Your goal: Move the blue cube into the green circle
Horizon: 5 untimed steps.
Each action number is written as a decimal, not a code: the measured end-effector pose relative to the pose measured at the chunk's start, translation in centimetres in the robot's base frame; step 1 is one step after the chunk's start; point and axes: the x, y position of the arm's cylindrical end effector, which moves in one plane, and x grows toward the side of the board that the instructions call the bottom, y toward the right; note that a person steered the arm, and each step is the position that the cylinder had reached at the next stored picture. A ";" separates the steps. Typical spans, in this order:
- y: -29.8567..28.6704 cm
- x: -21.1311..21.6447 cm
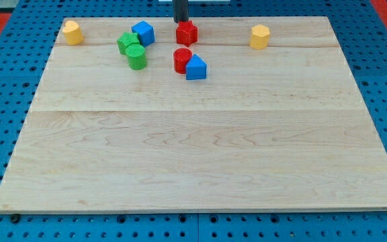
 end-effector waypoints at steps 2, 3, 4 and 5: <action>-2.1 -0.2; -4.8 1.5; -4.4 4.6; -4.2 2.8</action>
